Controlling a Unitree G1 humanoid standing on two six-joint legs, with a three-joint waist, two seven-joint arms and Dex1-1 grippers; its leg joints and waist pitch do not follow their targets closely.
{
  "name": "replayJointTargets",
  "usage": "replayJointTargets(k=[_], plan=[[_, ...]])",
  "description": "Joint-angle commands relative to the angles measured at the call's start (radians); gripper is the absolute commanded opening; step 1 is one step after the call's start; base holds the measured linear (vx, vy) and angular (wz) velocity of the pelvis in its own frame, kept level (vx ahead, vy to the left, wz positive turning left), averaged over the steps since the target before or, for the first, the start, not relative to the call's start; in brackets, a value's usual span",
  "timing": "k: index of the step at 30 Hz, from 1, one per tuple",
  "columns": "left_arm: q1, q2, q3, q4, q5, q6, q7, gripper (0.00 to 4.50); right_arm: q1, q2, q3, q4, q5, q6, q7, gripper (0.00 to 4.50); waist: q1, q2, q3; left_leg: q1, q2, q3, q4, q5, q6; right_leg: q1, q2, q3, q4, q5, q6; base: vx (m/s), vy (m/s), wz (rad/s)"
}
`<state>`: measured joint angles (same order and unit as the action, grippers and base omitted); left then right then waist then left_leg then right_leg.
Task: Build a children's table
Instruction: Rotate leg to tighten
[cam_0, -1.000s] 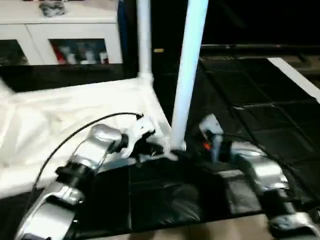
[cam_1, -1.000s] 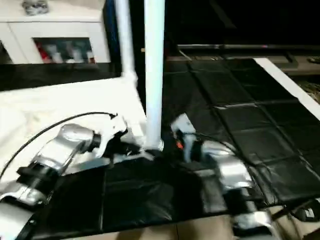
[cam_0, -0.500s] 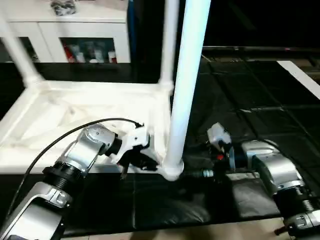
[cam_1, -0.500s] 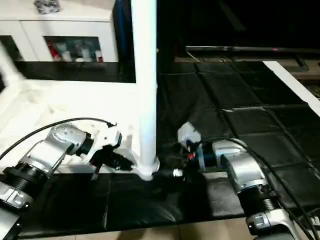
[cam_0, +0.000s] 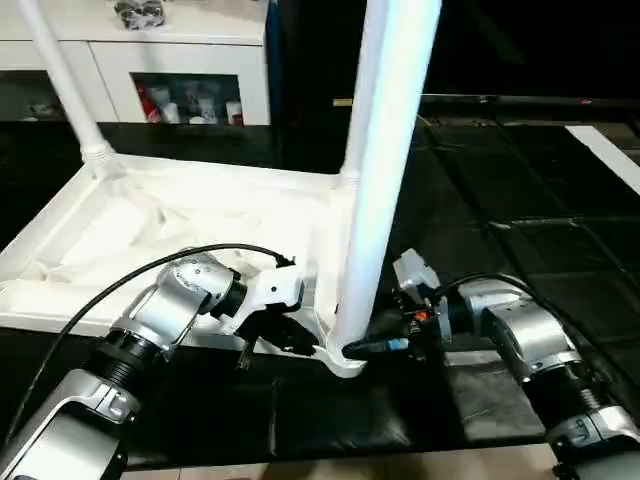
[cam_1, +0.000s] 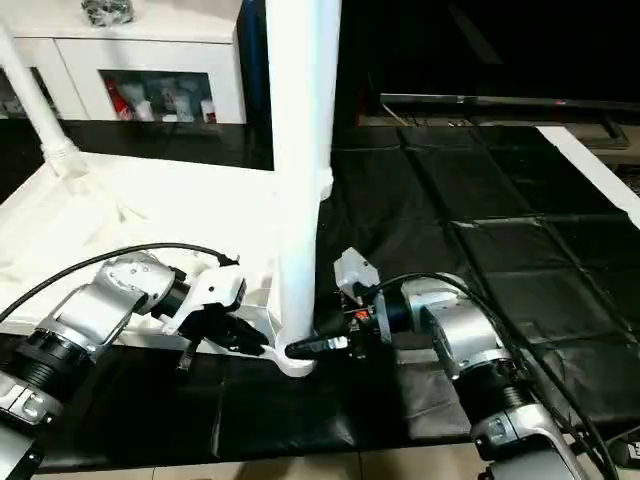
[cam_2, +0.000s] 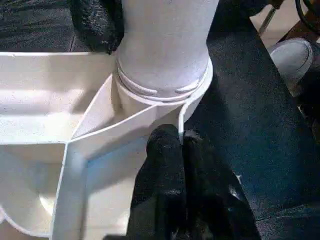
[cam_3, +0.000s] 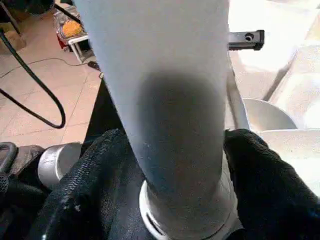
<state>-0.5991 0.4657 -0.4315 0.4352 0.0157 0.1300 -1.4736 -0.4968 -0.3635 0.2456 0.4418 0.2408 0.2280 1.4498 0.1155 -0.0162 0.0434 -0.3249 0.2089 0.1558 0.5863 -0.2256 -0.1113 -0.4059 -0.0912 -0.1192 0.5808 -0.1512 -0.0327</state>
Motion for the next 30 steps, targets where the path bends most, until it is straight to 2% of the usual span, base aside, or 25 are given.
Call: replayJointTargets(k=[1, 4, 6, 7, 10, 15, 16, 18, 20, 21, 22, 24, 27, 28, 29, 30], plan=[[0.018, -0.007, -0.057, -0.022, 0.017, -0.013, -0.035, 0.0, -0.021, 0.0, 0.009, 0.009, -0.002, -0.008, 0.024, 2.88, -0.006, 0.006, -0.064, -0.013, 0.026, 0.011, -0.067, -0.077, 0.061, 0.066, -0.058, 0.057, -0.044, -0.21, -0.215, 0.0, 0.0, 0.0], [0.02, -0.005, -0.059, -0.022, 0.021, -0.017, -0.031, 0.0, -0.033, -0.002, 0.015, 0.027, -0.001, -0.012, 0.037, 2.58, -0.005, 0.002, -0.065, -0.013, 0.026, 0.011, -0.066, -0.07, 0.063, 0.067, -0.059, 0.058, -0.044, -0.216, -0.209, 0.0, 0.0, 0.0], [0.02, -0.004, -0.059, -0.022, 0.022, -0.016, -0.03, 0.0, -0.038, -0.003, 0.016, 0.032, 0.0, -0.011, 0.042, 2.5, -0.005, 0.004, -0.065, -0.014, 0.026, 0.011, -0.066, -0.065, 0.065, 0.066, -0.058, 0.057, -0.043, -0.211, -0.211, 0.0, 0.0, 0.0], [0.02, -0.004, -0.059, -0.023, 0.022, -0.016, -0.029, 0.0, -0.04, -0.004, 0.016, 0.033, 0.002, -0.009, 0.046, 2.41, -0.006, 0.0, -0.066, -0.014, 0.026, 0.012, -0.065, -0.063, 0.065, 0.066, -0.058, 0.057, -0.042, -0.209, -0.212, 0.0, 0.0, 0.0], [0.02, -0.005, -0.056, -0.023, 0.023, -0.012, -0.021, 0.0, -0.043, -0.005, 0.017, 0.036, 0.005, -0.005, 0.057, 2.12, -0.005, 0.001, -0.065, -0.014, 0.026, 0.011, -0.066, -0.064, 0.066, 0.066, -0.058, 0.057, -0.043, -0.217, -0.209, 0.0, 0.0, 0.0], [0.02, -0.02, -0.04, -0.012, 0.022, 0.016, 0.014, 0.0, -0.032, 0.003, 0.022, 0.031, 0.006, -0.001, 0.056, 2.05, -0.006, 0.002, -0.064, -0.013, 0.026, 0.012, -0.066, -0.073, 0.062, 0.065, -0.058, 0.057, -0.045, -0.238, -0.201, 0.0, 0.0, 0.0], [0.018, -0.027, -0.035, -0.006, 0.022, 0.029, 0.03, 0.0, -0.024, 0.008, 0.019, 0.023, 0.011, 0.004, 0.048, 2.05, -0.005, 0.008, -0.064, -0.014, 0.026, 0.011, -0.065, -0.072, 0.06, 0.065, -0.059, 0.057, -0.044, -0.237, -0.203, 0.0, 0.0, 0.0], [0.013, -0.041, -0.025, 0.003, 0.022, 0.055, 0.06, 0.0, -0.011, 0.018, 0.013, 0.01, 0.016, 0.021, 0.021, 2.05, -0.006, 0.004, -0.064, -0.013, 0.025, 0.012, -0.065, -0.076, 0.06, 0.065, -0.057, 0.057, -0.046, -0.236, -0.202, 0.0, 0.0, 0.0], [0.004, -0.067, -0.005, 0.015, 0.02, 0.103, 0.112, 0.0, 0.014, 0.032, 0.006, -0.014, 0.013, 0.041, -0.035, 2.04, -0.004, 0.007, -0.06, -0.007, 0.026, 0.013, -0.067, -0.098, 0.055, 0.059, -0.057, 0.058, -0.052, -0.261, -0.199, 0.0, 0.0, 0.0], [-0.003, -0.082, 0.007, 0.024, 0.02, 0.127, 0.145, 0.0, 0.034, 0.04, 0.005, -0.038, 0.012, 0.061, -0.069, 2.04, -0.006, 0.003, -0.057, -0.007, 0.023, 0.014, -0.069, -0.127, 0.049, 0.061, -0.055, 0.058, -0.059, -0.307, -0.185, 0.0, 0.0, 0.0], [-0.013, -0.109, 0.027, 0.038, 0.017, 0.163, 0.197, 0.0, 0.058, 0.07, -0.005, -0.055, -0.012, 0.09, -0.178, 2.04, -0.006, 0.005, -0.054, -0.002, 0.021, 0.014, -0.071, -0.157, 0.042, 0.058, -0.056, 0.058, -0.067, -0.372, -0.163, 0.0, 0.0, 0.0], [-0.02, -0.132, 0.044, 0.046, 0.013, 0.191, 0.24, 0.0, 0.069, 0.103, -0.019, -0.058, -0.029, 0.099, -0.269, 2.0, -0.017, 0.004, -0.047, -0.002, 0.012, 0.008, -0.075, -0.223, 0.021, 0.058, -0.057, 0.05, -0.086, -0.54, -0.091, 0.0, 0.0, 0.0], [-0.029, -0.179, 0.079, 0.054, 0.002, 0.242, 0.322, 0.0, 0.076, 0.163, -0.042, -0.064, -0.045, 0.12, -0.395, 1.99, -0.031, 0.002, -0.047, 0.002, 0.002, 0.005, -0.068, -0.247, 0.014, 0.05, -0.056, 0.038, -0.107, -0.649, -0.03, -0.035, 0.001, -0.03], [-0.036, -0.219, 0.106, 0.061, -0.007, 0.285, 0.384, 0.0, 0.078, 0.207, -0.055, -0.069, -0.055, 0.141, -0.475, 1.97, -0.043, 0.007, -0.044, -0.005, 0.001, 0.003, -0.069, -0.253, 0.012, 0.054, -0.053, 0.031, -0.114, -0.663, -0.012, -0.05, 0.012, -0.09], [-0.036, -0.219, 0.106, 0.061, -0.007, 0.285, 0.384, 0.0, 0.078, 0.207, -0.055, -0.069, -0.055, 0.141, -0.475, 1.97, -0.046, 0.007, -0.046, -0.007, 0.001, 0.001, -0.069, -0.256, 0.011, 0.057, -0.054, 0.025, -0.116, -0.667, -0.003, 0.0, 0.0, 0.0], [-0.044, -0.245, 0.121, 0.069, -0.009, 0.304, 0.423, 0.0, 0.07, 0.244, -0.07, -0.063, -0.058, 0.166, -0.545, 1.97, -0.056, 0.011, -0.047, -0.007, 0.0, -0.003, -0.069, -0.273, 0.013, 0.057, -0.053, 0.017, -0.123, -0.669, 0.01, 0.0, 0.0, 0.0]])
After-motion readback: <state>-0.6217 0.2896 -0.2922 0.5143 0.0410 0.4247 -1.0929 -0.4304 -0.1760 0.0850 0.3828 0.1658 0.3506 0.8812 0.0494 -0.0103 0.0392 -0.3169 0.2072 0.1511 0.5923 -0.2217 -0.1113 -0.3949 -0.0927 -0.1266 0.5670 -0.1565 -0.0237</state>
